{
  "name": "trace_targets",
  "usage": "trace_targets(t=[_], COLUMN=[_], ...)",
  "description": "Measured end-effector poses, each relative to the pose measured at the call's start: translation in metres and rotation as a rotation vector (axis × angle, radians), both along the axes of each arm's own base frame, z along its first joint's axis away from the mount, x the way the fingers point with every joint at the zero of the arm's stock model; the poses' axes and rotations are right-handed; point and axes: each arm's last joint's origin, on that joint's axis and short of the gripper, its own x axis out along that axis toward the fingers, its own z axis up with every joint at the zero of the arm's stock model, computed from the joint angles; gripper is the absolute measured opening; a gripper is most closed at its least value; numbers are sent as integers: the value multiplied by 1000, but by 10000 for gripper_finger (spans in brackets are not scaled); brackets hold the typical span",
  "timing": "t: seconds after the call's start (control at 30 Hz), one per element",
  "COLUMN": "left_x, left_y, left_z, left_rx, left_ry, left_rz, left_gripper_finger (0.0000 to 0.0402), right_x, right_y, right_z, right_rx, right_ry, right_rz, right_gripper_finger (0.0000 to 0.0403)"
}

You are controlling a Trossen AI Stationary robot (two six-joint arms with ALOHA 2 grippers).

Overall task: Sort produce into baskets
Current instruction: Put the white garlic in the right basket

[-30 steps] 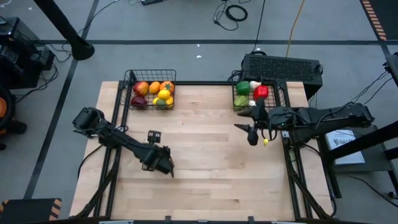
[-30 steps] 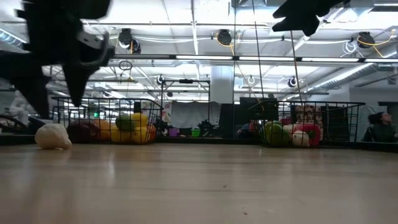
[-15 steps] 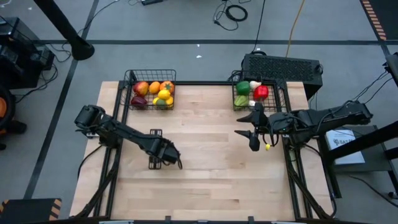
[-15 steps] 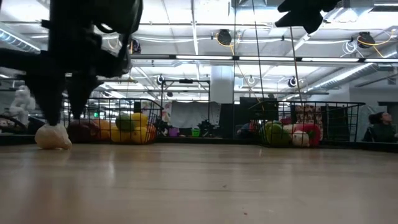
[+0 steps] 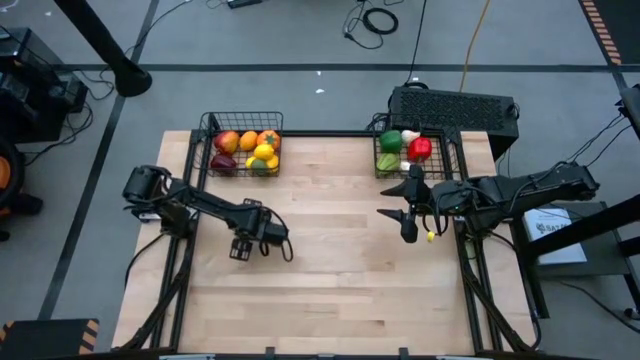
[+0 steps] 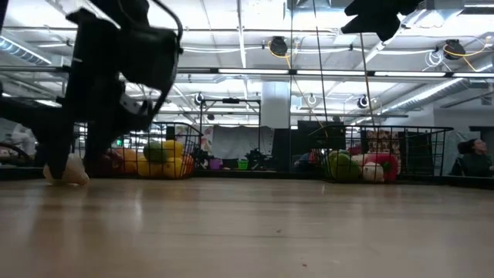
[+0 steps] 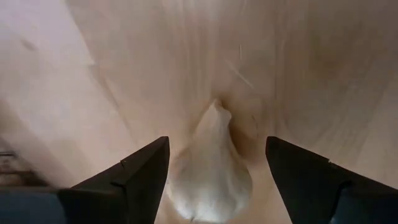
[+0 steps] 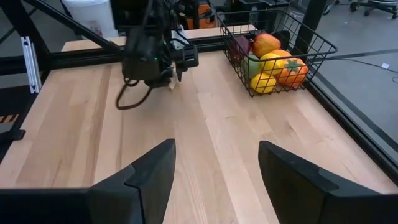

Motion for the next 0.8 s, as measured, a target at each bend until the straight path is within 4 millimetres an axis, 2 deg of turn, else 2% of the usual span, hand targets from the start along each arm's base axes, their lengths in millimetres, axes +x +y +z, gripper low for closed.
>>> trace_targets(t=[0.23, 0.63, 0.8], left_x=[-5, -3, -2], left_y=[12, 18, 21], left_z=[-12, -14, -14], left_rx=[-49, -72, -93], left_ry=[0, -24, -24], left_rz=[66, 63, 86], left_gripper_finger=[271, 271, 248], right_x=[0, 0, 0], right_y=[0, 0, 0], right_z=[0, 0, 0], right_rx=[0, -1, 0], right_ry=[0, 0, 0], right_rz=[0, 0, -1], right_gripper_finger=[222, 222, 222])
